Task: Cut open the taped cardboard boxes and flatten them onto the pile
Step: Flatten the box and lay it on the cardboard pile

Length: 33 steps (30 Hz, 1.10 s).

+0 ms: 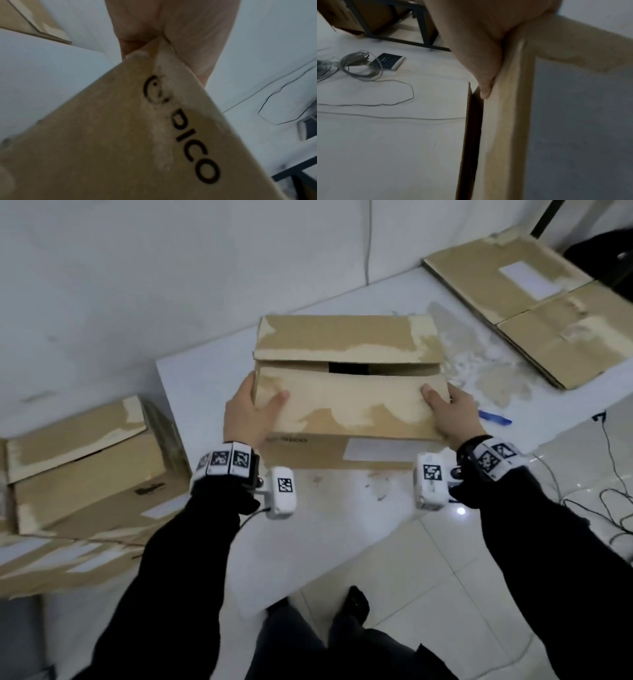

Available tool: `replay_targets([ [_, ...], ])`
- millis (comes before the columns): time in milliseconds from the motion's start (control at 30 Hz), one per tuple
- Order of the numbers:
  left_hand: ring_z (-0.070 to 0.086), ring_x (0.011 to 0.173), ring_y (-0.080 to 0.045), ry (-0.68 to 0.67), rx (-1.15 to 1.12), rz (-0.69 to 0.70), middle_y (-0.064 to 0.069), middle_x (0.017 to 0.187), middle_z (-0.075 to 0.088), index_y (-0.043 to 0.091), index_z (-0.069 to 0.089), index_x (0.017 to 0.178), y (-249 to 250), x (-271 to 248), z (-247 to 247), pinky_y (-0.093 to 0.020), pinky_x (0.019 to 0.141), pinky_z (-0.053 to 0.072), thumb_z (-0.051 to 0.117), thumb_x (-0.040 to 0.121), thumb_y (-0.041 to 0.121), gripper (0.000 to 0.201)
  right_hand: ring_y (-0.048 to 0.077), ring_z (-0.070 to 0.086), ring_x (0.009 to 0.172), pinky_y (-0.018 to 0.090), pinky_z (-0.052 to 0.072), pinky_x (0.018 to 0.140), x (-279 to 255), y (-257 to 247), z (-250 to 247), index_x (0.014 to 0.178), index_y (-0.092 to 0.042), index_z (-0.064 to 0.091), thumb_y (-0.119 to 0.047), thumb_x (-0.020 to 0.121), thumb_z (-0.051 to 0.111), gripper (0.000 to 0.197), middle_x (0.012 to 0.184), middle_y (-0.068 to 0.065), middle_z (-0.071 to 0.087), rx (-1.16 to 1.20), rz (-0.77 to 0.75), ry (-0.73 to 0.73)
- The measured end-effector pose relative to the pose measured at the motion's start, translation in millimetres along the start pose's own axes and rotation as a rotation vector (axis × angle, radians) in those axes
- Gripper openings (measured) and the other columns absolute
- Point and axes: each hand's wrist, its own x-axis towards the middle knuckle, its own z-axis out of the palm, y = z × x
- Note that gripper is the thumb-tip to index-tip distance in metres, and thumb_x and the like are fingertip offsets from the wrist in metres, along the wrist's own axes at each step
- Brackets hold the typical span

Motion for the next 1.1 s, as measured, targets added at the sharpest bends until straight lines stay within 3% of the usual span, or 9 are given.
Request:
replay_targets([
  [133,0.058,0.107,-0.002,0.018,-0.002,0.138,0.013,0.121,0.061,0.025,0.042,0.141,7.3,21.9,6.6,-0.020,0.094,0.046,0.067,0.086,0.039,0.062,0.016,0.063,0.099,0.020,0.051,0.074,0.2,8.4,1.9,0.130,-0.015,0.055,-0.035,0.094,0.054,0.041,0.110,0.000,0.066,0.138,-0.149,0.099],
  [267,0.054,0.114,-0.006,0.081,-0.026,0.144,0.009,0.133,0.054,0.020,0.030,0.148,3.1,31.0,19.7,-0.021,0.096,0.044,0.066,0.088,0.033,0.071,0.014,0.049,0.126,0.039,0.045,0.103,-3.9,18.9,9.2,0.146,-0.023,0.034,-0.044,0.093,0.050,0.059,0.139,0.000,0.051,0.217,-0.192,0.123],
  [367,0.053,0.122,-0.015,0.093,0.034,0.192,0.001,0.138,0.053,0.017,0.030,0.148,4.4,45.7,22.6,-0.027,0.100,0.043,0.064,0.090,0.034,0.069,0.015,0.040,0.135,0.042,0.038,0.110,-1.7,17.5,8.1,0.148,-0.023,0.029,-0.043,0.095,0.046,0.059,0.147,0.000,0.041,0.201,-0.224,0.112],
  [500,0.054,0.118,-0.024,0.138,0.185,0.203,-0.005,0.134,0.055,0.014,0.037,0.142,23.0,66.4,30.8,-0.028,0.091,0.042,0.057,0.093,0.036,0.057,0.022,0.047,0.128,0.045,0.044,0.103,16.0,8.4,-1.1,0.146,-0.018,0.030,-0.038,0.096,0.047,0.057,0.144,0.002,0.043,0.144,-0.223,0.061],
  [633,0.050,0.121,-0.028,0.196,0.412,0.171,-0.009,0.135,0.052,0.013,0.044,0.137,45.1,92.3,52.4,-0.037,0.093,0.040,0.048,0.096,0.038,0.048,0.025,0.051,0.119,0.048,0.048,0.096,25.6,11.2,-6.0,0.141,-0.016,0.028,-0.030,0.094,0.053,0.055,0.134,0.006,0.042,0.173,-0.141,-0.011],
  [800,0.038,0.130,-0.035,0.144,0.632,0.018,-0.015,0.143,0.042,0.017,0.047,0.138,65.9,118.5,71.8,-0.047,0.102,0.035,0.042,0.098,0.038,0.045,0.028,0.051,0.116,0.049,0.052,0.090,37.1,20.4,-9.0,0.129,-0.033,0.025,-0.044,0.085,0.058,0.056,0.132,0.004,0.037,0.222,-0.007,-0.220],
  [867,0.026,0.138,-0.035,0.076,0.663,-0.082,-0.017,0.151,0.030,0.017,0.040,0.142,77.8,118.2,77.2,-0.052,0.109,0.027,0.041,0.097,0.042,0.051,0.027,0.052,0.114,0.049,0.053,0.088,39.9,21.1,-13.0,0.124,-0.037,0.026,-0.049,0.080,0.058,0.056,0.129,0.003,0.039,0.212,-0.006,-0.302],
  [967,0.006,0.146,-0.033,0.101,0.668,-0.178,-0.016,0.158,0.015,0.016,0.027,0.148,109.1,94.1,86.1,-0.053,0.117,0.004,0.041,0.096,0.045,0.061,0.018,0.056,0.103,0.042,0.058,0.079,60.4,21.3,-35.8,0.129,-0.026,0.027,-0.036,0.095,0.050,0.042,0.120,0.001,0.043,0.241,0.056,-0.370],
  [1100,0.025,0.141,-0.028,0.293,0.440,0.084,-0.013,0.149,0.034,0.012,0.032,0.145,178.8,21.5,144.0,-0.044,0.116,0.018,0.044,0.094,0.049,0.064,0.019,0.050,0.113,0.041,0.051,0.090,138.6,10.8,-69.6,0.135,-0.024,0.032,-0.051,0.096,0.039,0.048,0.131,0.002,0.042,0.317,0.106,-0.285],
])
